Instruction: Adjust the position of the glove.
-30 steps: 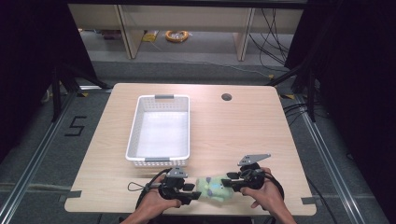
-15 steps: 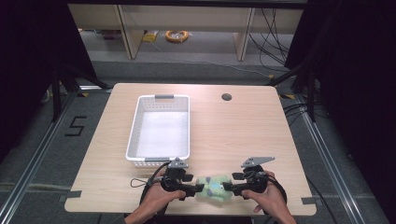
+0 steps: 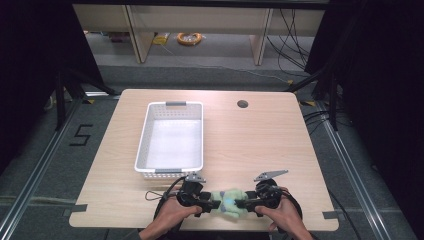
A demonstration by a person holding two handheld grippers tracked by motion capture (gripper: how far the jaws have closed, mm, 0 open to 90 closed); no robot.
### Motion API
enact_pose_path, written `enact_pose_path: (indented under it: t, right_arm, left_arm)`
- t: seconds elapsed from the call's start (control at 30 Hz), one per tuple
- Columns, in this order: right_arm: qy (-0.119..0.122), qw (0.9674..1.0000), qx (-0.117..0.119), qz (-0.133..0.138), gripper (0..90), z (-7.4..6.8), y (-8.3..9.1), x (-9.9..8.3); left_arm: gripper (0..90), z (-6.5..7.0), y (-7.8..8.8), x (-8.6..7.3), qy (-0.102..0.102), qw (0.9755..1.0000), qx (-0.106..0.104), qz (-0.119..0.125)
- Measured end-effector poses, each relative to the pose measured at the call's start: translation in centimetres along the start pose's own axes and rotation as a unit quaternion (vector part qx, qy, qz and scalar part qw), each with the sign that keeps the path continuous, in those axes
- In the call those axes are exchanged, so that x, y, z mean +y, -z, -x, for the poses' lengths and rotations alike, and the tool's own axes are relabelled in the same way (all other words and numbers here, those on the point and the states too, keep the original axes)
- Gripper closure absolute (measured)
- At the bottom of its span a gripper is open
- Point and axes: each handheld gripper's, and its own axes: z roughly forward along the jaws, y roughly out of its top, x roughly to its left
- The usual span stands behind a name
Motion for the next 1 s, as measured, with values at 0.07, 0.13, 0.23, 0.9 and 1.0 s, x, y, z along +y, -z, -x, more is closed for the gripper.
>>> enact_pose_path:
  t: [0.07,0.13,0.23,0.9,1.0]
  right_arm:
    - [-0.006,0.9999,0.01,0.0,45.6,0.1,-0.3,0.0]
    - [-0.008,0.9999,0.012,0.0,46.9,0.1,-0.3,0.0]
    - [-0.01,0.9997,0.02,0.002,50.6,0.1,-0.4,-0.1]
    - [0.032,0.9988,0.032,0.021,66.3,-0.8,0.2,-0.2]
    - [0.033,0.9986,0.032,0.025,66.4,-0.8,0.3,-0.2]
  left_arm:
    - [50.7,0.1,0.0,0.0,-0.005,1.0,-0.004,-0.003]
    - [52.6,0.0,-0.1,-0.1,0.002,1.0,-0.009,0.001]
    - [59.7,0.0,0.0,-0.2,0.005,0.9998,-0.021,0.004]
    - [72.9,0.6,0.6,0.0,-0.016,0.9995,-0.021,0.018]
    - [73.0,0.5,0.7,0.1,-0.021,0.9992,-0.028,0.018]
